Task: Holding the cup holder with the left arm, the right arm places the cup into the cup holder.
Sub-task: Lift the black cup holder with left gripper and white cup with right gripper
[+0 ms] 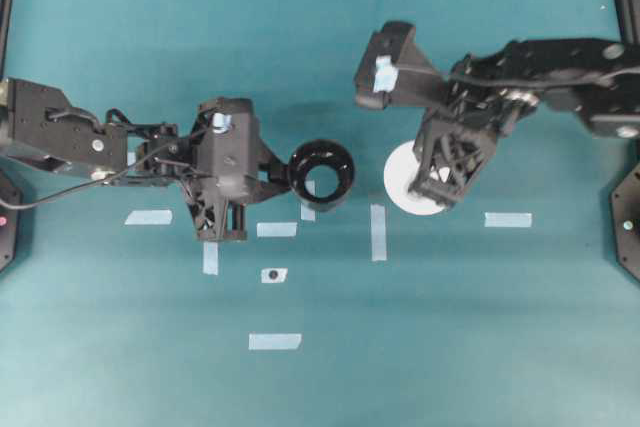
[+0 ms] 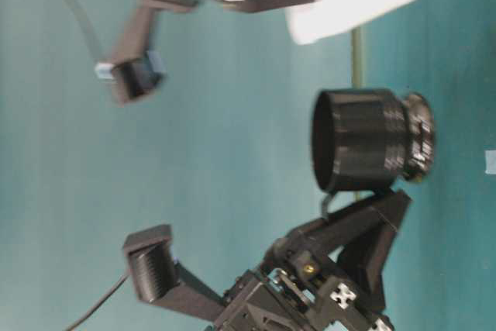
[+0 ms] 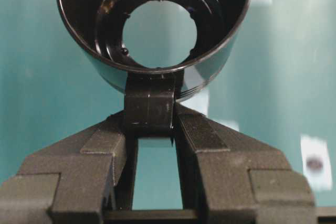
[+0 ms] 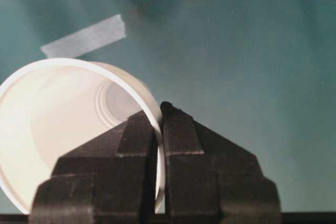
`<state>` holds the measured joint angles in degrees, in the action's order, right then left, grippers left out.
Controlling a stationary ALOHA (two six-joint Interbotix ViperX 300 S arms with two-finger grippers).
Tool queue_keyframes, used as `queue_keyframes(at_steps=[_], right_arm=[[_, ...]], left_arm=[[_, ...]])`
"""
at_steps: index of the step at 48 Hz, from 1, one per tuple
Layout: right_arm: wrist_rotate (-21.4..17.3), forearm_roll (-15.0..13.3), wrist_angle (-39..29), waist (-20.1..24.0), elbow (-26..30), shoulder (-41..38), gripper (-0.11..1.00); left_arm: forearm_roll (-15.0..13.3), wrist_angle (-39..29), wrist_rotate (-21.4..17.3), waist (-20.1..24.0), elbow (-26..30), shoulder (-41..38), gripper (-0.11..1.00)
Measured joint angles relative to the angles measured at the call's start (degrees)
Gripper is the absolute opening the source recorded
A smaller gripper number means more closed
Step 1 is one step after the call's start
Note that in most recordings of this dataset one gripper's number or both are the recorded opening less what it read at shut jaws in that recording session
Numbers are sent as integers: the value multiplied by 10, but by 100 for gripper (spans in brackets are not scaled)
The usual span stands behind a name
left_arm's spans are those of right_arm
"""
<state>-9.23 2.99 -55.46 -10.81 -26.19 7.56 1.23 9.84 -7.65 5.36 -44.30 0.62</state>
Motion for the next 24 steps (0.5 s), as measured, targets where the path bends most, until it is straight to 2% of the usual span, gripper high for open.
queue_keyframes(at_steps=[11, 24], right_arm=[[0, 0, -41, 0, 33, 39, 4], [0, 0, -36, 1, 55, 83, 4]], left_arm=[[-1, 21, 0, 0, 0, 1, 26], [0, 23, -1, -1, 10, 0, 26]])
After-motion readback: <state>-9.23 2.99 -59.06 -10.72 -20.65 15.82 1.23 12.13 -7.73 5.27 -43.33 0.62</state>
